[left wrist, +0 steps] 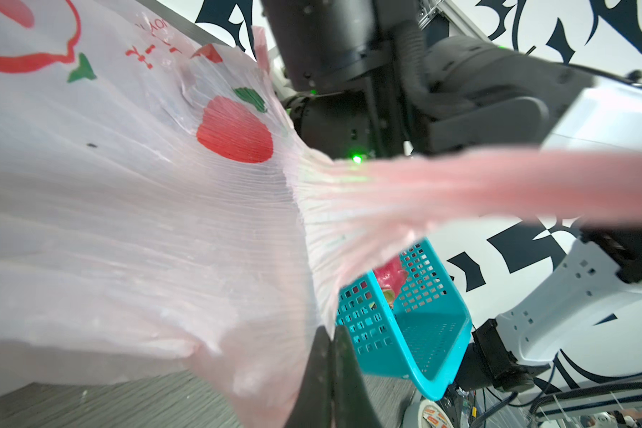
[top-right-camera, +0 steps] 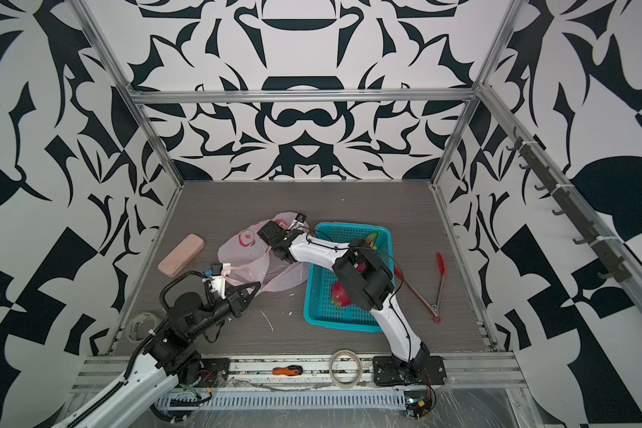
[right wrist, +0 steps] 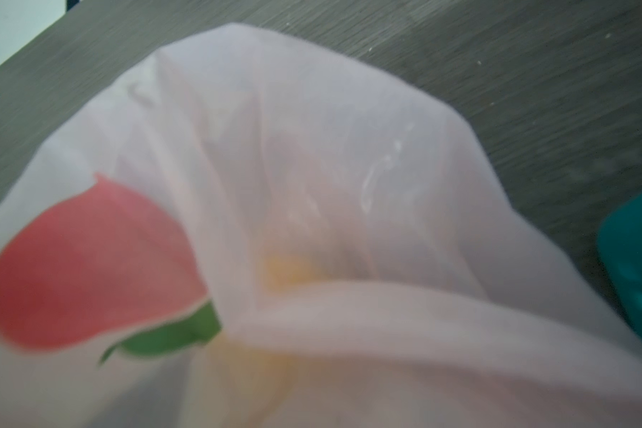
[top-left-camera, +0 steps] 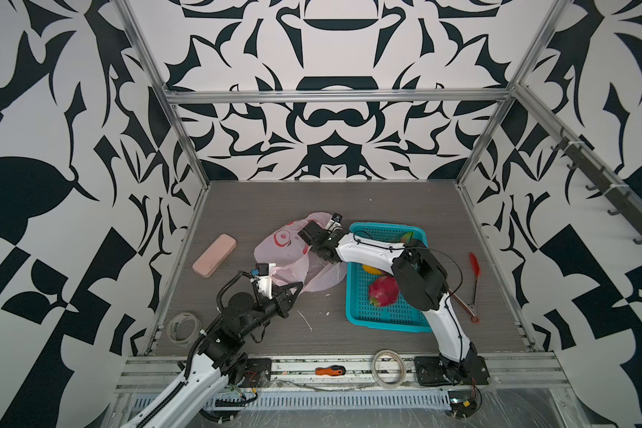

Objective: Untie the knot of the plastic bag and take out the fruit

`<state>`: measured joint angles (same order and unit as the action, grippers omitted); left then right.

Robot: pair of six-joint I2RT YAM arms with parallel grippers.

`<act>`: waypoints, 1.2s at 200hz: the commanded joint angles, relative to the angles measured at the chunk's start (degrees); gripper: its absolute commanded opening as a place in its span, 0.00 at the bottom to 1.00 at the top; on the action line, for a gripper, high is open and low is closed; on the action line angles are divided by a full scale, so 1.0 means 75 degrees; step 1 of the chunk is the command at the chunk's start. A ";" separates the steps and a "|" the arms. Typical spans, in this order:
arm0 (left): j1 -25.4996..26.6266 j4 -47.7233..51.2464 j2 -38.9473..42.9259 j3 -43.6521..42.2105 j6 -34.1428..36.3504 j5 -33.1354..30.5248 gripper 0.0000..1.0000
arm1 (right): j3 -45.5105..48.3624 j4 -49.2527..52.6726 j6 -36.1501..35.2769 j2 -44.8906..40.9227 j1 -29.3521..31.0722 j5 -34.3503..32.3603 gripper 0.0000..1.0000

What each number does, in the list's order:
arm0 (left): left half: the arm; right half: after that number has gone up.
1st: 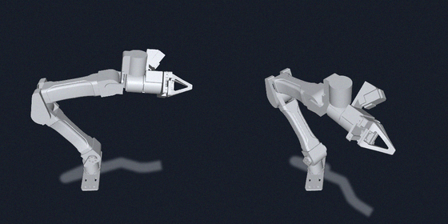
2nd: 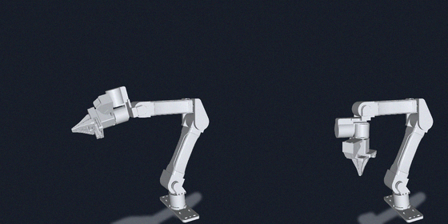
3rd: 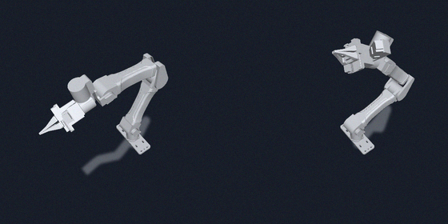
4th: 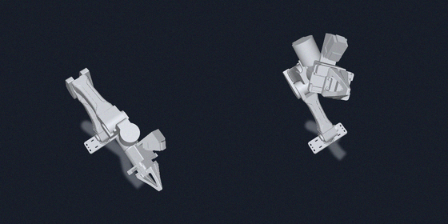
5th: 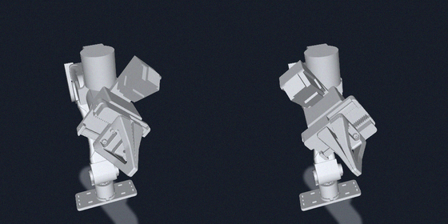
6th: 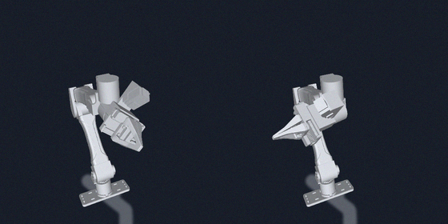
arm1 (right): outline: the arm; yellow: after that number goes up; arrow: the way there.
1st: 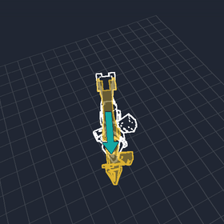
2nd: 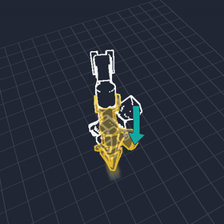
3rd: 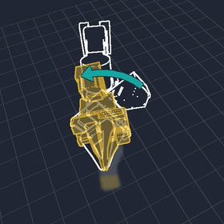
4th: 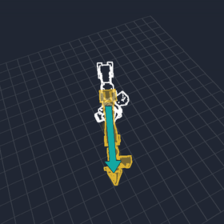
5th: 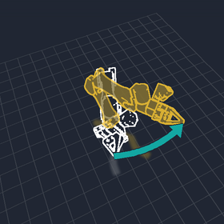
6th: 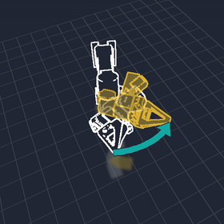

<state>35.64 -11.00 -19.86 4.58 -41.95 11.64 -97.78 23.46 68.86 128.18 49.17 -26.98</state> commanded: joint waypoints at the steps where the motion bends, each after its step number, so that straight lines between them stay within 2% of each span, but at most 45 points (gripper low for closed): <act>1: 0.0030 0.0239 0.0248 -0.0102 -0.0019 0.0208 0.00 | -0.0458 0.0334 0.0151 0.0128 -0.0153 -0.0135 0.94; 59: 0.0020 0.0359 0.0263 -0.0106 0.0004 -0.0041 0.00 | -0.0387 0.0180 0.0186 0.0145 -0.0161 -0.0105 0.77; 76: 0.0029 0.0148 0.0048 -0.0175 0.0004 -0.0262 0.00 | -0.0181 -0.0002 -0.0027 -0.0046 -0.0155 -0.0051 0.65; 88: 0.0028 -0.0145 -0.0178 -0.0235 0.0007 -0.0432 0.00 | -0.0079 -0.0091 -0.0172 -0.0178 -0.0107 0.0042 0.59; 125: 0.0026 -0.1141 -0.1345 -0.0108 0.0353 -0.1116 0.00 | 0.0290 -0.0342 -0.0546 -0.0704 0.0171 0.0307 0.54; 137: 0.0030 -0.1493 -0.1771 -0.0029 0.0459 -0.1305 0.00 | 0.0468 -0.0431 -0.0611 -0.0920 0.0299 0.0391 0.42; 150: 0.0021 -0.1797 -0.2211 0.0093 0.0587 -0.1529 0.00 | 0.0648 -0.0480 -0.0683 -0.1161 0.0451 0.0499 0.37; 192: 0.0029 -0.2580 -0.3269 0.0405 0.0903 -0.2426 0.00 | 0.1390 -0.0632 -0.0802 -0.2080 0.0909 0.0730 0.34; 240: 0.0027 -0.2892 -0.3341 0.0717 0.1338 -0.3213 0.00 | 0.2068 -0.0579 -0.0906 -0.3023 0.1233 0.0775 0.33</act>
<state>35.66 -28.77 -45.17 7.25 -34.96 -7.77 -83.88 19.33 63.57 109.95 58.06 -20.97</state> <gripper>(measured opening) 0.045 0.604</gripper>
